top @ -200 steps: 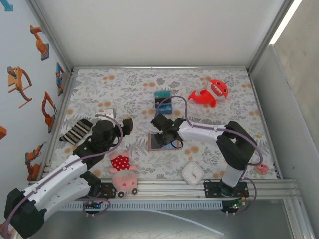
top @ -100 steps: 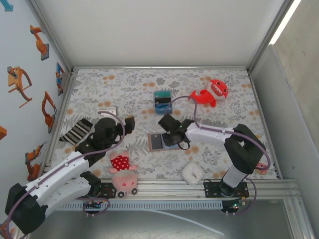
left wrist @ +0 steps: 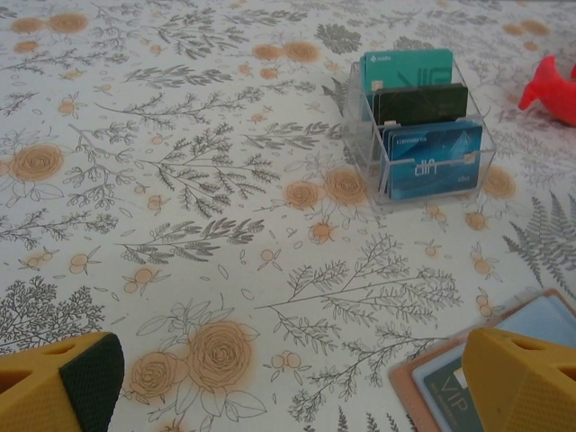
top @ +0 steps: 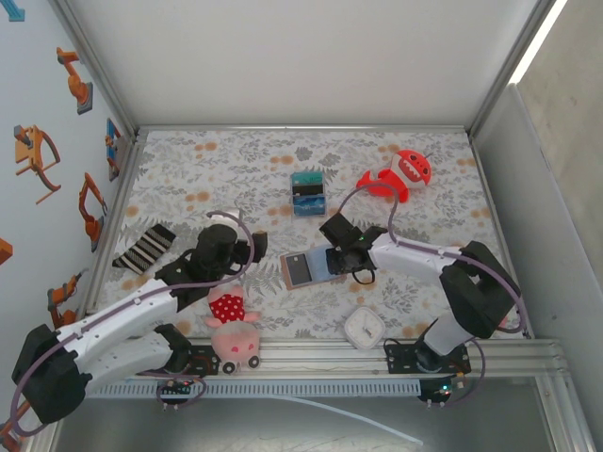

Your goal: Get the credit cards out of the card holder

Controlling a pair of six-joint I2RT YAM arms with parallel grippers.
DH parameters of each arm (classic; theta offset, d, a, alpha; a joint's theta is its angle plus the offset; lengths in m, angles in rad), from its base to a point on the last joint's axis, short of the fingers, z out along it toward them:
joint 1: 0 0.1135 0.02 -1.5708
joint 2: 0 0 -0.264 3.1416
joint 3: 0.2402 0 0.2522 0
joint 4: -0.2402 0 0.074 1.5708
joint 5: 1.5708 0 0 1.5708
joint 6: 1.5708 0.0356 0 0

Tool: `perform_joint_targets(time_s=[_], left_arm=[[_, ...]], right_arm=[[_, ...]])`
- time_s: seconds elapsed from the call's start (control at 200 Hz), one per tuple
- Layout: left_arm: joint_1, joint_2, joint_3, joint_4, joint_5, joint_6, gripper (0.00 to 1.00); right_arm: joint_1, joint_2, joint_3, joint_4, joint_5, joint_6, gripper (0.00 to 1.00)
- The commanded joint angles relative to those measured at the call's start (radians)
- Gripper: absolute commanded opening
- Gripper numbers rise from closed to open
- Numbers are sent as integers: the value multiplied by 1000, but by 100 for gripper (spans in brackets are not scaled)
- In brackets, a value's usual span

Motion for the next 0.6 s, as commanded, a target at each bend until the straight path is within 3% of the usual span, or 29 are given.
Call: perform_joint_targets(time_s=[0.0,0.31,0.596], left_arm=[[-29,18,25,-33,-46,33,97],[-103,174,74,-50,-119,103,97],[-120,297,122,-3,-54,130,97]], right_arm=[[-25,-59,-20,-23,22,38,34],[-45,-189,-12,-58,38,39,33],[-45,-222,8,-46,-10,32,33]])
